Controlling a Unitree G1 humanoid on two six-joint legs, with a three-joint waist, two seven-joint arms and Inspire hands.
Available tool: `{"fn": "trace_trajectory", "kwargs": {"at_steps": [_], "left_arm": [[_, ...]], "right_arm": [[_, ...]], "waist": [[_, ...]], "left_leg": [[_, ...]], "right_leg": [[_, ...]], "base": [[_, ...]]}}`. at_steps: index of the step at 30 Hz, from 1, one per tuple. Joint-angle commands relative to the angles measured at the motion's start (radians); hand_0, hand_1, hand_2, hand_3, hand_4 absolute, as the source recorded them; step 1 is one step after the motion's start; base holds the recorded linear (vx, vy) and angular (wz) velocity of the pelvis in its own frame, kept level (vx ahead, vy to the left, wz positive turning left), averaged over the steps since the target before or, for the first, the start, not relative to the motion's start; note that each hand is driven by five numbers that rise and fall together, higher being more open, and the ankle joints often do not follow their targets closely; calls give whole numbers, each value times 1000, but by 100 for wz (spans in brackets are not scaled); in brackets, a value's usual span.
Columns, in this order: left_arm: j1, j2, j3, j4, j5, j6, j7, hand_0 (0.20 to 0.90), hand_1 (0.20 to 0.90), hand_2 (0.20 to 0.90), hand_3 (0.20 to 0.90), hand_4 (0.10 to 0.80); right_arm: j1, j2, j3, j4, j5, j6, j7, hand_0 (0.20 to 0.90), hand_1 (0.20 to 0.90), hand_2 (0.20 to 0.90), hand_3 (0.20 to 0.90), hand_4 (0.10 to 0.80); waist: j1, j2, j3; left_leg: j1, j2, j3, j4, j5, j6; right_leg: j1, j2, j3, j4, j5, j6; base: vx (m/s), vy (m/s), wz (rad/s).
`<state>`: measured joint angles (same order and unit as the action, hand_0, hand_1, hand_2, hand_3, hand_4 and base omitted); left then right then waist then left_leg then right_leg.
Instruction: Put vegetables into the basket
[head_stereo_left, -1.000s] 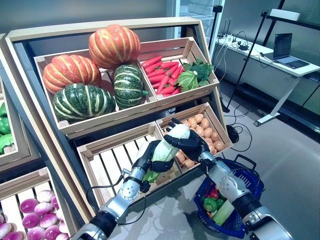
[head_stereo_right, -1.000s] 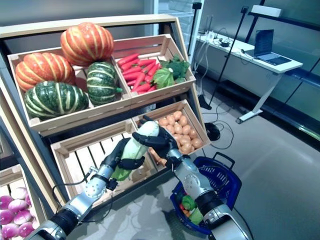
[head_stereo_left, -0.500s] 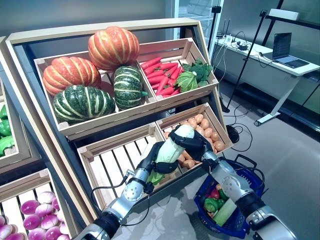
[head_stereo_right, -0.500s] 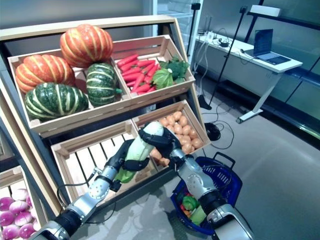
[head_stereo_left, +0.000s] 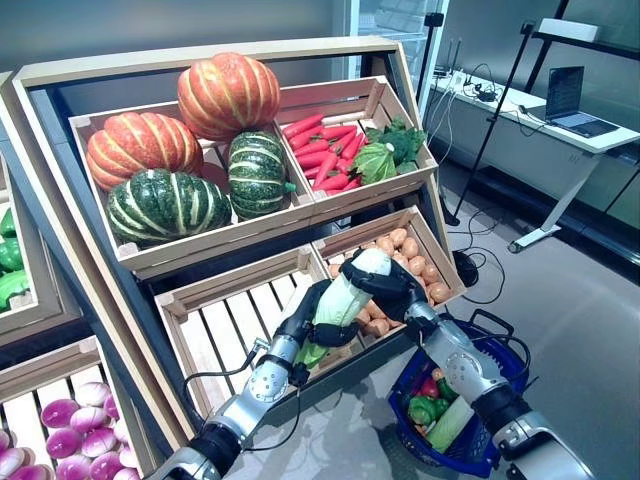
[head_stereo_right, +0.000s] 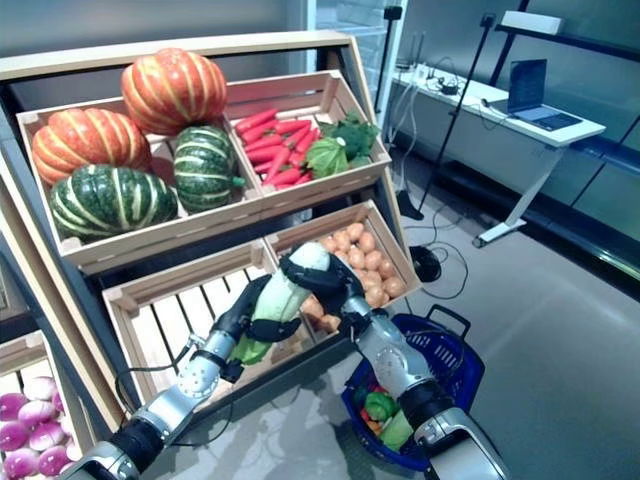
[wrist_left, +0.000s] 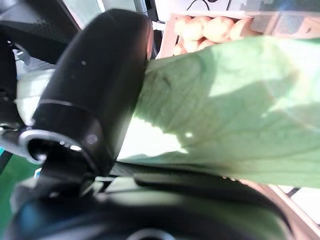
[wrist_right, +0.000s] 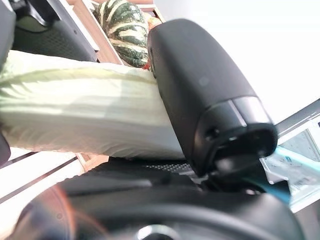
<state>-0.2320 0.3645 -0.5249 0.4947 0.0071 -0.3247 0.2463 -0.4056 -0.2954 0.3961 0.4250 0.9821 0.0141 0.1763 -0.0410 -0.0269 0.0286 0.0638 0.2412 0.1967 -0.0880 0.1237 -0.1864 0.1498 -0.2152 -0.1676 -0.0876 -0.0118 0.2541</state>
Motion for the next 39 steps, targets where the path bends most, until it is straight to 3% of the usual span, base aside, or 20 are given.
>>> {"fn": "trace_trajectory", "kwargs": {"at_steps": [1,8,20,32,37,39], "left_arm": [[-157,18,83,101,32,-39,51,900,900,900,900,800],[-131,50,147,196,48,-27,36,900,900,900,900,800],[-87,179,249,287,63,-44,-1,900,900,900,900,800],[-94,202,291,292,28,-30,-5,900,900,900,900,800],[-87,218,290,198,-8,-26,-19,900,900,900,900,800],[-130,228,260,150,-67,-19,-21,900,900,900,900,800]], "right_arm": [[-162,9,-141,-112,31,-125,35,300,300,300,300,400],[-132,-95,-202,-101,-18,-137,36,300,300,300,300,400],[-31,-263,-333,14,-6,-181,51,300,300,300,300,400],[-9,-344,-430,103,-90,-224,-81,300,300,300,300,400],[2,-368,-452,161,-143,-236,-147,300,300,300,300,400],[-26,-377,-442,188,-153,-259,-183,300,300,300,300,400]], "waist": [[-14,3,-37],[-30,2,-34],[-51,5,-26],[-70,9,-17],[-68,5,19],[-56,-1,69]], "left_leg": [[34,-69,28,8,-109,66],[33,-65,41,9,-106,65],[29,-54,62,10,-99,57],[27,-54,80,22,-105,58],[-33,-41,81,152,-142,63],[-126,-25,54,299,-190,61]], "right_leg": [[-62,70,39,0,36,-89],[-70,71,50,0,41,-85],[-81,77,62,0,54,-80],[-90,82,76,4,58,-82],[-140,75,82,109,23,-99],[-216,58,63,219,-12,-111]], "base": [[0,0,0],[-5,0,0],[-26,-1,-8],[-25,3,-6],[-65,-66,-8],[-314,-161,-21]]}}
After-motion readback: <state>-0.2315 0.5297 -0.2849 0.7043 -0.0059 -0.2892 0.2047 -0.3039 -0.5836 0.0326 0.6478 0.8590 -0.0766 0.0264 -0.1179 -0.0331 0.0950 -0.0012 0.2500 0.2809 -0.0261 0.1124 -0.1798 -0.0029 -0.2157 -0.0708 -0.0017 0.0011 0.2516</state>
